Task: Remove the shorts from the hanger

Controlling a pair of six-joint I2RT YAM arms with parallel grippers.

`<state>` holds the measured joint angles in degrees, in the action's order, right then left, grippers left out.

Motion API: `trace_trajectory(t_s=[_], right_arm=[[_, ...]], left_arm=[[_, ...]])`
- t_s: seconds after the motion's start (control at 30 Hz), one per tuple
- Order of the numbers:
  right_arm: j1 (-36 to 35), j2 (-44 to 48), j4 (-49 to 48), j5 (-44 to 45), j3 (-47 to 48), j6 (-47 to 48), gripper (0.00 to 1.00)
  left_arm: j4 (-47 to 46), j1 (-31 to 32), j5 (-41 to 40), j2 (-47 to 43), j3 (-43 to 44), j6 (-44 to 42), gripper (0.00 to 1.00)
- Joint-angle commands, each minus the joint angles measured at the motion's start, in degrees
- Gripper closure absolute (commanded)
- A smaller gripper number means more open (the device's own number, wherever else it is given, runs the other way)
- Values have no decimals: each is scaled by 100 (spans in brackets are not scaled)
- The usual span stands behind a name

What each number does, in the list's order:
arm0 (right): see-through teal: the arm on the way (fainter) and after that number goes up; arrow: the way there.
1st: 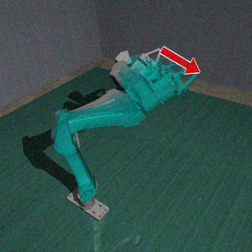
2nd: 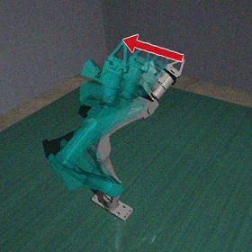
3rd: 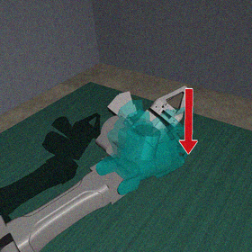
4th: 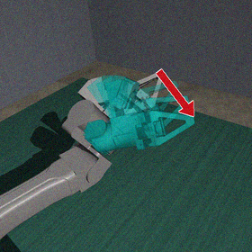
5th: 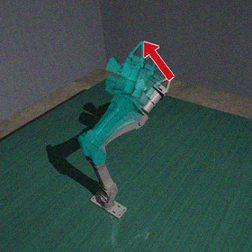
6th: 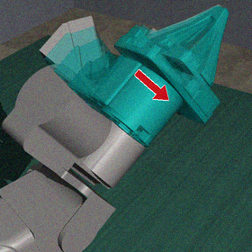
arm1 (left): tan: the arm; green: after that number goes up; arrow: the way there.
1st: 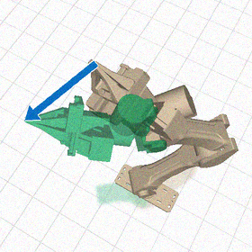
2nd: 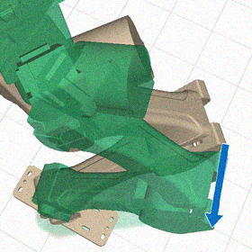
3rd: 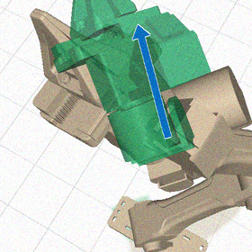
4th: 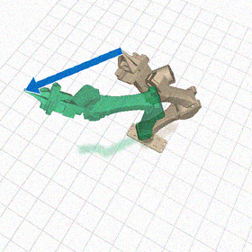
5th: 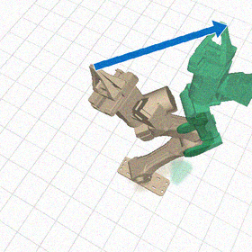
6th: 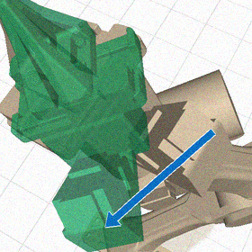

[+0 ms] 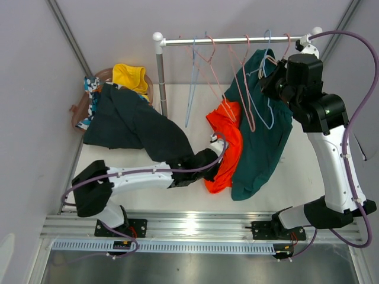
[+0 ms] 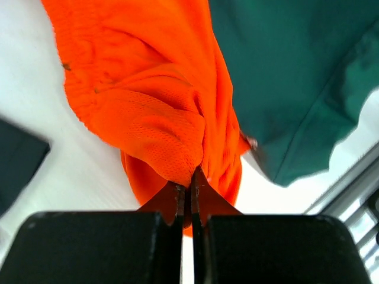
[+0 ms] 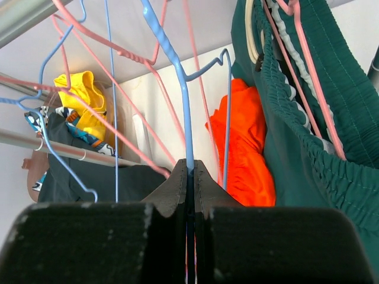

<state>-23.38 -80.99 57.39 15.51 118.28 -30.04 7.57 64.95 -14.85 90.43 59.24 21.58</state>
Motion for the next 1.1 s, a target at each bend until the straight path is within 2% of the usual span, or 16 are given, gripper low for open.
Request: trace_trajectory(t_s=[0.0,0.07,0.2,0.3,0.4,0.47,0.5,0.53,0.57,0.6,0.63,0.73,0.77,0.83,0.93,1.07], right_arm=[[26,75,-403,-83,-85,-2,100],[26,31,-447,-74,-225,25,100],[70,40,-623,-48,-603,69,100],[105,110,-746,-48,-885,77,100],[140,127,-773,-39,-990,77,100],[149,162,-781,-39,-1043,77,100],[140,206,-808,-56,-1113,69,95],[140,233,-825,-74,-1158,60,81],[140,268,-843,-83,-1210,34,37],[149,338,-878,-92,-1306,25,14],[140,364,-878,-109,-1333,25,1],[149,417,-817,-109,-1395,42,0],[140,435,-808,-101,-1430,51,1],[158,531,-843,-92,-1596,60,1],[149,646,-975,-118,-1834,34,1],[167,768,-1019,-258,-2115,16,1]], left_arm=[[164,439,-305,-1122,-106,179,100],[875,746,-649,-1954,-36,284,100],[2796,861,-1368,-3214,1084,478,100],[3922,853,-2002,-3846,1852,347,100],[4698,844,-3257,-4050,2740,93,100],[4701,757,-4032,-4077,3014,-364,100],[4579,669,-4147,-4043,3084,-548,100],[4482,425,-4201,-4008,3232,-924,100],[4333,274,-4219,-3972,3338,-1145,100],[3914,73,-4202,-3920,3392,-1487,100],[3727,-382,-4210,-3737,3418,-2091,100],[3102,-1823,-3572,-3193,3716,-2842,100],[3101,-2263,-2681,-3025,4213,-2774,100],[3258,-3342,-2051,-2629,4629,-2442,100],[3445,-4485,-1084,-1794,5667,-1924,100],[3617,-5360,-343,-383,7177,-1736,100]])
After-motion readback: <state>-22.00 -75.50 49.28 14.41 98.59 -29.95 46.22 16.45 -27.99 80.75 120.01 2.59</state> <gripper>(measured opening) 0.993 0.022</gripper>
